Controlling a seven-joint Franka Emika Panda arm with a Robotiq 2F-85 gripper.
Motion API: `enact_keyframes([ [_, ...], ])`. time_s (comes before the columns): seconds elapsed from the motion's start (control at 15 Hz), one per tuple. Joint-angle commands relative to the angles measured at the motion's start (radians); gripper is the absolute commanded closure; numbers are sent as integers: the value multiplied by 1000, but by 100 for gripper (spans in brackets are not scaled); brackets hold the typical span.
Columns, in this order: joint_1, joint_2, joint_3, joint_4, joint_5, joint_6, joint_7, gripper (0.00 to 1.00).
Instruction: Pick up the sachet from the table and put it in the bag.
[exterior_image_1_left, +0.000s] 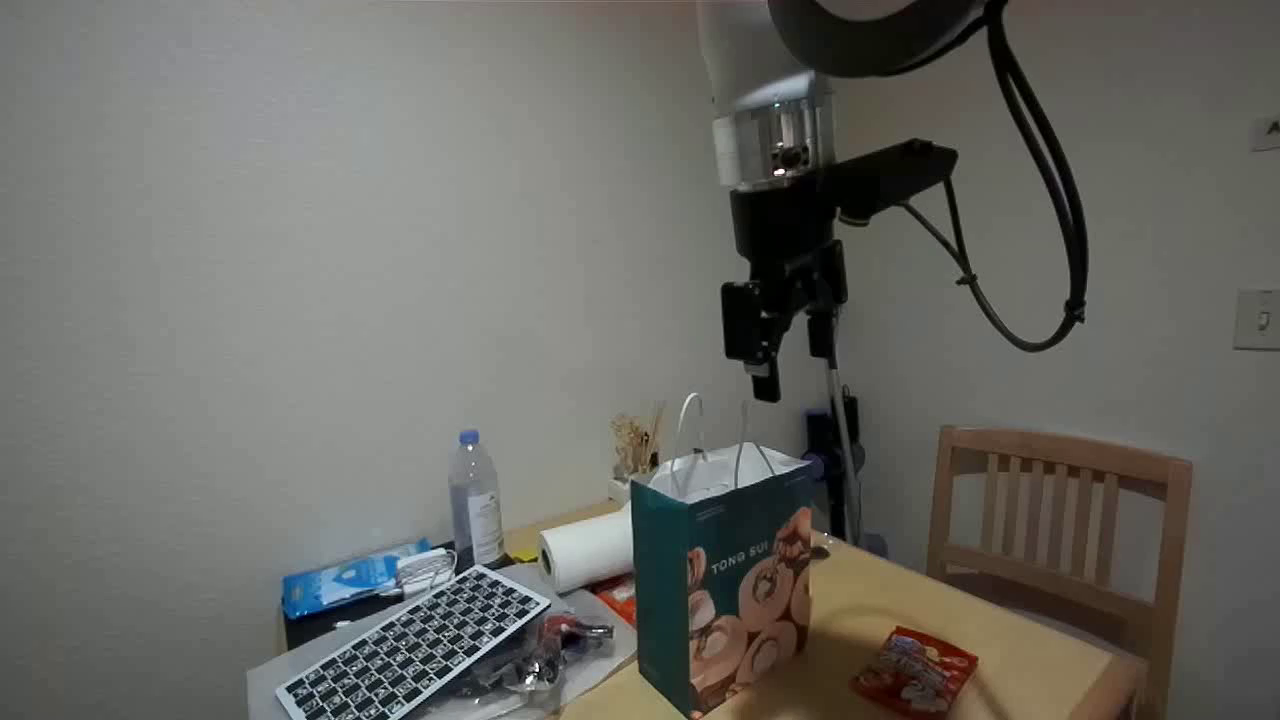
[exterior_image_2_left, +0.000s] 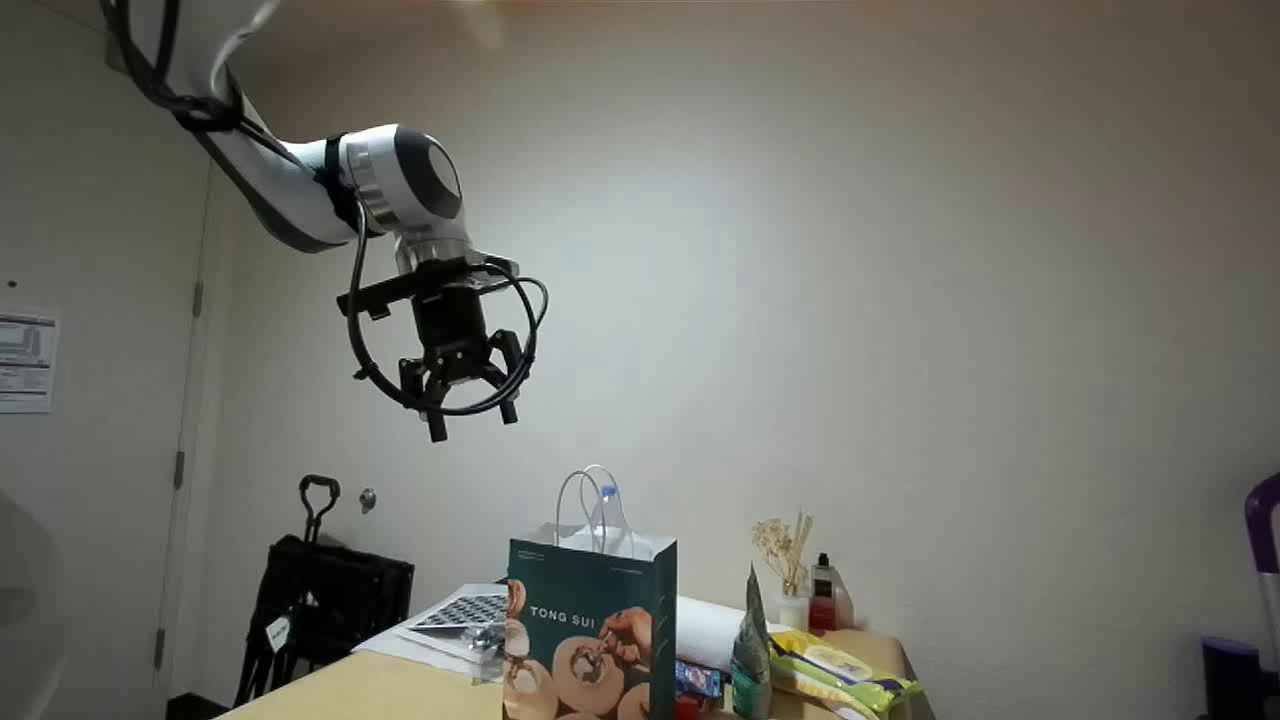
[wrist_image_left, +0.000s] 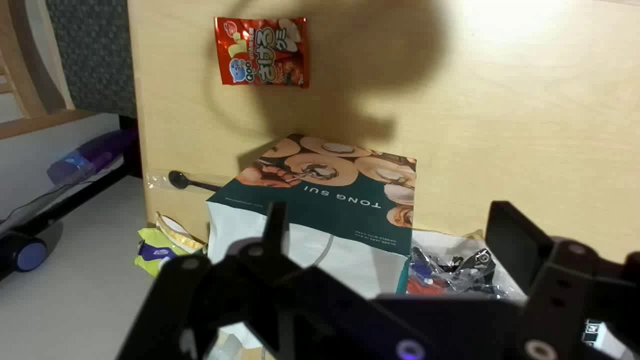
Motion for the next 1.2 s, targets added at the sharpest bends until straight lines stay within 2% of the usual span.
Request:
enact_keyframes([
  [0.0, 33, 4, -29, 2, -10, -4, 9, 0],
  [0.4, 33, 4, -29, 2, -10, -4, 9, 0],
  [0.53, 17, 44, -53, 44, -6, 9, -2, 0],
  [0.8, -24, 100, -156, 92, 19, 17, 0, 0],
  [1.13, -55, 101, -255, 30, 109, 108, 97, 0],
])
